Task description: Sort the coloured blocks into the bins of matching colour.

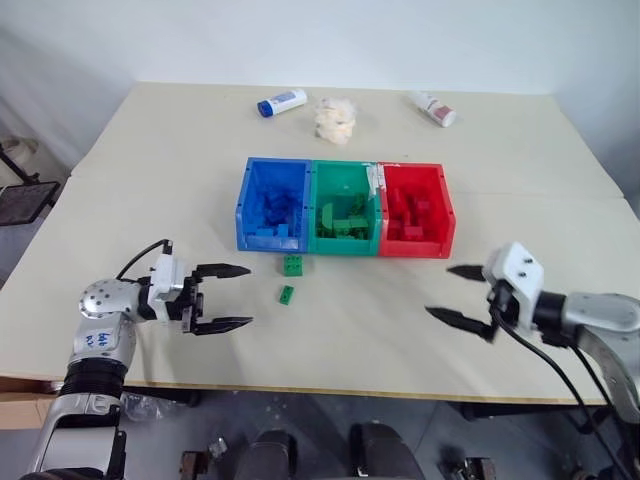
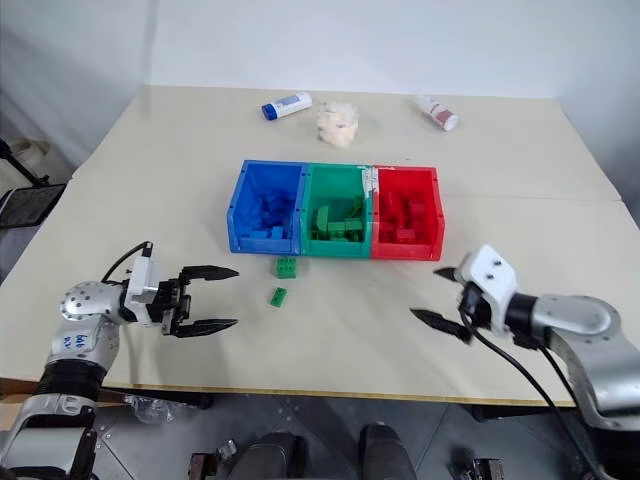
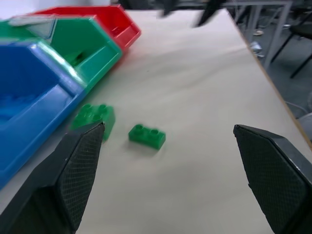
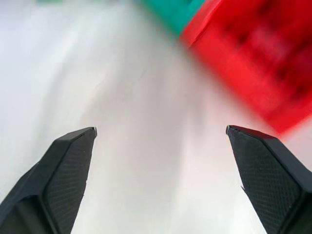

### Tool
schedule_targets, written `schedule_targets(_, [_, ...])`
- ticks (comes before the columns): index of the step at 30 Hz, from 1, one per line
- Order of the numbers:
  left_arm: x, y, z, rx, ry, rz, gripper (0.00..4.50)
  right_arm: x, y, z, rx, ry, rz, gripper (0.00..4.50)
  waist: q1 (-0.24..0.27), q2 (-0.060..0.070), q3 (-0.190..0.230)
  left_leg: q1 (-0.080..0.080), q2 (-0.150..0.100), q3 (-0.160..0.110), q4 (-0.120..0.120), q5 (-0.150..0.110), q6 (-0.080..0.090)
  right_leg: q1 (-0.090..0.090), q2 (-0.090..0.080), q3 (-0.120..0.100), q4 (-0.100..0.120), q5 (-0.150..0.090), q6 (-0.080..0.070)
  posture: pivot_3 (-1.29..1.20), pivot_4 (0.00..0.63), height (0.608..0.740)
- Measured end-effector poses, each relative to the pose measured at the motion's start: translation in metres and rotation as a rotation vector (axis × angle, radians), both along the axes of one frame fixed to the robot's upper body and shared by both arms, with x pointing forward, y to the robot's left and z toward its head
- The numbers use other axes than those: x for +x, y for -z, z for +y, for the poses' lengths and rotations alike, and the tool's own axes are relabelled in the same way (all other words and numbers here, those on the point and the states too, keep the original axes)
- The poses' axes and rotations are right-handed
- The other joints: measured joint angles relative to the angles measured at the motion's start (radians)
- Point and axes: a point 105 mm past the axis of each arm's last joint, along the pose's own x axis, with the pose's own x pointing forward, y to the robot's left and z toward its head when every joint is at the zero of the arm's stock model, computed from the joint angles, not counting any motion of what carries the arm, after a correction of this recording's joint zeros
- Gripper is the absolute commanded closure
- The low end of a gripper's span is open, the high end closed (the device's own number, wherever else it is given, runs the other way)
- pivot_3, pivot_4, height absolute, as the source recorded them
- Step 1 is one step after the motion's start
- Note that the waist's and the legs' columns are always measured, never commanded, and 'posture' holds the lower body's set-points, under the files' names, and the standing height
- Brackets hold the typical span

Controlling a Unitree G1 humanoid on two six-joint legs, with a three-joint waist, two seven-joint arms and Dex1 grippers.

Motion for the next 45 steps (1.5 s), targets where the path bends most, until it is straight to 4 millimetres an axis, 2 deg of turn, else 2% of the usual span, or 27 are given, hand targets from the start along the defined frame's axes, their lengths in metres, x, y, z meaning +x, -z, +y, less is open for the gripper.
schedule_targets(3, [-0.004, 0.003, 0.012, 0.005, -0.051, 0.002, 0.00, -0.009, -0.003, -0.006, -0.012, -0.030, 0.008, 0.04, -0.004, 0.000, 0.000, 0.001, 0.001, 0.000, 0.001, 0.000, 0.000, 0.001, 0.000, 0.000, -0.002, 0.000, 0.000, 0.00, 0.150, 0.740])
schedule_targets(6, [-0.009, 0.003, 0.023, 0.017, -0.111, -0.007, 0.00, -0.010, -0.007, -0.002, -0.001, -0.071, -0.007, 0.04, -0.012, 0.000, 0.000, 0.001, 0.001, 0.000, 0.001, 0.000, 0.000, 0.000, 0.000, 0.001, -0.002, 0.000, 0.000, 0.00, 0.150, 0.740])
schedule_targets(10, [-0.018, 0.003, 0.027, 0.020, -0.180, -0.033, 0.00, -0.003, -0.020, 0.008, 0.030, -0.123, -0.061, 0.04, -0.011, 0.000, 0.000, 0.001, 0.001, 0.000, 0.001, 0.000, 0.000, 0.000, 0.000, 0.001, -0.002, 0.000, 0.000, 0.00, 0.150, 0.740])
schedule_targets(14, [-0.029, 0.008, 0.028, 0.032, -0.249, -0.033, 0.00, 0.002, -0.017, 0.017, 0.062, -0.172, -0.051, 0.04, -0.008, 0.000, 0.000, 0.001, 0.001, 0.000, 0.000, 0.000, 0.000, 0.001, -0.001, 0.001, -0.003, 0.000, 0.000, 0.00, 0.150, 0.740])
schedule_targets(17, [-0.035, 0.009, 0.013, 0.013, -0.291, -0.051, 0.00, 0.007, -0.015, 0.023, 0.089, -0.199, -0.044, 0.04, -0.005, 0.000, 0.000, 0.001, 0.001, 0.000, 0.000, 0.000, 0.000, 0.001, -0.001, 0.002, -0.004, 0.000, 0.000, 0.00, 0.150, 0.740])
schedule_targets(19, [-0.035, 0.010, -0.005, -0.012, -0.337, -0.057, 0.00, 0.010, -0.015, 0.028, 0.106, -0.222, -0.049, 0.04, 0.004, 0.000, 0.000, 0.001, 0.001, 0.000, 0.000, 0.000, 0.000, 0.001, -0.001, 0.002, -0.004, 0.000, 0.000, 0.00, 0.150, 0.740])
schedule_targets(26, [-0.028, 0.031, -0.058, 0.018, -0.499, -0.012, 0.00, 0.015, -0.011, 0.040, 0.129, -0.276, -0.038, 0.04, 0.016, 0.000, 0.000, 0.001, 0.000, 0.000, 0.000, 0.000, 0.001, 0.001, 0.000, 0.002, -0.005, 0.000, 0.000, 0.00, 0.150, 0.740])
schedule_targets(29, [-0.025, 0.038, -0.067, 0.073, -0.559, 0.009, 0.00, 0.017, -0.011, 0.043, 0.129, -0.287, -0.040, 0.04, 0.015, 0.000, 0.000, 0.001, 0.000, 0.000, 0.000, 0.000, 0.000, 0.001, 0.000, 0.001, -0.005, 0.000, 0.000, 0.00, 0.150, 0.740])
schedule_targets(35, [-0.018, 0.038, -0.083, 0.114, -0.615, 0.001, 0.00, 0.019, -0.008, 0.043, 0.131, -0.291, -0.035, 0.04, 0.019, 0.001, 0.000, 0.001, 0.000, 0.000, 0.000, 0.000, 0.000, 0.001, 0.000, 0.001, -0.005, 0.000, 0.000, 0.00, 0.150, 0.740])
schedule_targets(38, [-0.018, 0.037, -0.087, 0.153, -0.611, 0.003, 0.64, 0.020, -0.009, 0.043, 0.126, -0.291, -0.042, 0.00, 0.023, 0.001, 0.000, 0.002, 0.000, 0.000, 0.000, 0.000, 0.000, 0.002, -0.001, 0.001, -0.005, 0.000, 0.000, 0.00, 0.150, 0.740])
schedule_targets(42, [-0.018, 0.037, -0.096, 0.193, -0.585, -0.008, 1.86, 0.020, -0.009, 0.042, 0.126, -0.287, -0.041, 0.00, 0.029, 0.001, -0.001, 0.002, 0.000, 0.000, 0.000, 0.000, 0.000, 0.003, -0.001, 0.001, -0.006, 0.000, 0.000, 0.00, 0.150, 0.740])
schedule_targets(45, [-0.014, 0.036, -0.095, 0.213, -0.602, -0.022, 2.76, 0.020, -0.008, 0.042, 0.128, -0.284, -0.039, 0.00, 0.030, 0.002, -0.001, 0.003, 0.000, 0.000, 0.000, 0.000, 0.000, 0.004, 0.000, 0.001, -0.006, 0.000, 0.000, 0.00, 0.150, 0.740])
